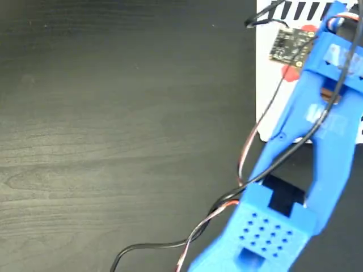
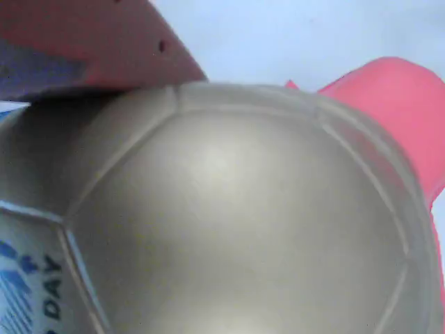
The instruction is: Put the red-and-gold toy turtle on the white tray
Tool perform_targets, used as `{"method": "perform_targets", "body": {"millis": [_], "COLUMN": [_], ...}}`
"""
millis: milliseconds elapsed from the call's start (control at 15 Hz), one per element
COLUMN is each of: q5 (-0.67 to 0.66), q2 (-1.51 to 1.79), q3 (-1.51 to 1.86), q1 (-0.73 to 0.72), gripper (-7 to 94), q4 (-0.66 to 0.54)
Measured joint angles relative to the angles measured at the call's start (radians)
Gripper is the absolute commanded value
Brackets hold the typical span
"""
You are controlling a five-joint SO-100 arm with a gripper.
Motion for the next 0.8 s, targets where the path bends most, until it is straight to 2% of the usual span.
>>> {"method": "perform_targets", "body": {"millis": [200, 267, 533, 600, 800], "q5": [-0.002, -0.002, -0.015, -0.018, -0.018], "q2": [-0.003, -0.003, -0.003, -0.003, -0.003], "q3": [-0.002, -0.002, -0.002, -0.002, -0.002], "q1": [0.009, 0.009, 0.002, 0.000, 0.000], "gripper": [55, 60, 65, 69, 70], "q4": [0.000, 0.005, 0.005, 0.009, 0.021]}}
